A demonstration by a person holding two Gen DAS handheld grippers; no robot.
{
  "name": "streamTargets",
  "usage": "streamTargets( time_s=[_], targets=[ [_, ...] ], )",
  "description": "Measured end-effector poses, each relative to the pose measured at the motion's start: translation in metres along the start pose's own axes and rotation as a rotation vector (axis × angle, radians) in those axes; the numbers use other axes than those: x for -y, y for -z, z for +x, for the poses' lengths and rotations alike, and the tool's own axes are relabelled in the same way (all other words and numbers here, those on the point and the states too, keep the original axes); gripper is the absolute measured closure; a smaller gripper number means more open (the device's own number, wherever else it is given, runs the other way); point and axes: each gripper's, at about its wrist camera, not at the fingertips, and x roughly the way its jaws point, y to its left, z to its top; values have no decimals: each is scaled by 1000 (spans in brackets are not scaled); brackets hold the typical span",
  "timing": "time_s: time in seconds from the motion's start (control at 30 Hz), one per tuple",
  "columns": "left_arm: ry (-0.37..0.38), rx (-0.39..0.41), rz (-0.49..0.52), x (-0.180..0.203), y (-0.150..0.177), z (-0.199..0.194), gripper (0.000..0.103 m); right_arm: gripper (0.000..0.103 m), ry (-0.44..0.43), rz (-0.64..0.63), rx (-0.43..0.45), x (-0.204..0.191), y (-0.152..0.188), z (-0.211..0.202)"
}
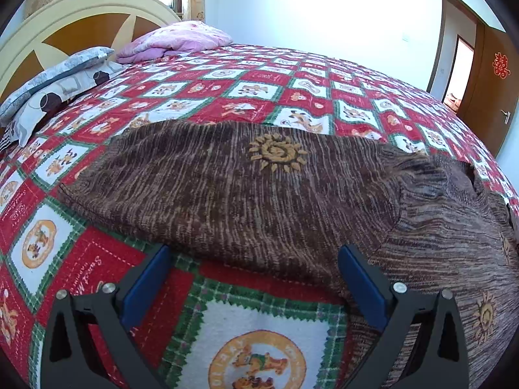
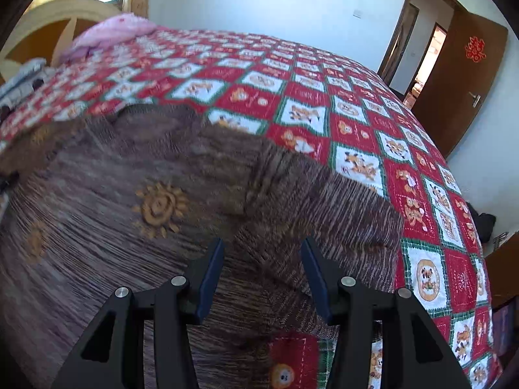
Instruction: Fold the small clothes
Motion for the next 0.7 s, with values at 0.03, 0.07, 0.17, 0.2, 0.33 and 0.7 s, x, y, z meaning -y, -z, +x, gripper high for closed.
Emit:
streamTargets(
  time_s=[0.03,0.07,0.17,0.2,0.33,0.7],
  targets=[
    [7,1,-6,-1,0,0,0,53,12,10,-9,2,-1,6],
    [12,3,-10,-1,0,0,0,63,22,24,-17,6,0,10],
    [27,11,-19,-3,1,-1,0,94,-16,89,-26,16,-5,16],
    [32,13,-22,-3,1,-2,0,95,-28,97,-20,17,-5,14],
    [45,20,-26,-3,0,-2,0,95,-42,110,72,18,-17,-17],
    [86,36,-48,-7,0,-5,0,95,-220,-14,271,-94,-63,-79]
  ],
)
